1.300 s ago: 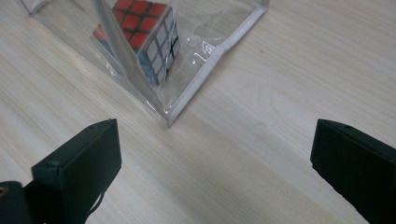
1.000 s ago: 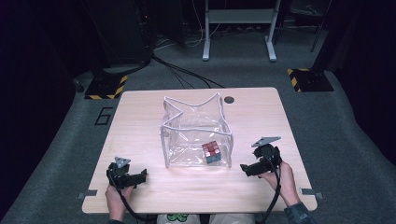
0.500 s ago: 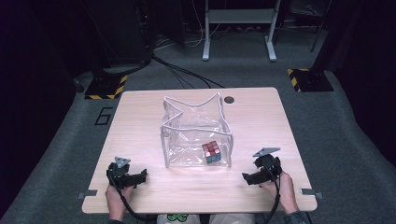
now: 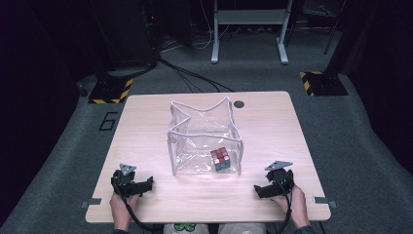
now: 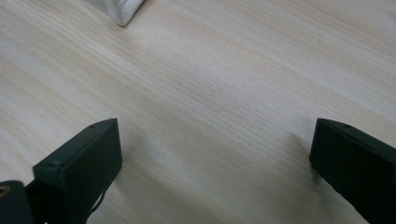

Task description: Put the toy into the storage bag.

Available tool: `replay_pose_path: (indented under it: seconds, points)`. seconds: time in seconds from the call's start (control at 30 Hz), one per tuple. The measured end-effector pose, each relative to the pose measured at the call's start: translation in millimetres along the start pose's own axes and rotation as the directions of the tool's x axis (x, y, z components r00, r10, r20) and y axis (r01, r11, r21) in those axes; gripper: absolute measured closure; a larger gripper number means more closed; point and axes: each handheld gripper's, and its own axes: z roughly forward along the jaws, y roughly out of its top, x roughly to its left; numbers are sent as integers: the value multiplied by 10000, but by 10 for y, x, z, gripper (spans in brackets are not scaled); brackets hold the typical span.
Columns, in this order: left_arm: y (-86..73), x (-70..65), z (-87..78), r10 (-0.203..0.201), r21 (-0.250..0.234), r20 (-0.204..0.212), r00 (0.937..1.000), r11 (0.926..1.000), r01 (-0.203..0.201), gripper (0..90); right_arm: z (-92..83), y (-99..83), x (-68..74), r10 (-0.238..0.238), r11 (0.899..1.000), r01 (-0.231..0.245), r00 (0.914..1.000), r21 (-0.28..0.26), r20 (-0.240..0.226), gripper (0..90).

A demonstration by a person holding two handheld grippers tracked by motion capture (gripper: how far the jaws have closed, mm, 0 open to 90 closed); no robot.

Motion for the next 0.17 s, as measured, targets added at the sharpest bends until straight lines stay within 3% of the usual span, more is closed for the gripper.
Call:
replay_pose_path:
  seconds: [0.17]
  points:
    - [2,0,0,-5,26,-9,10000,10000,5,10,20,-63,-9,109,9979,-104,9999,-637,61,0]
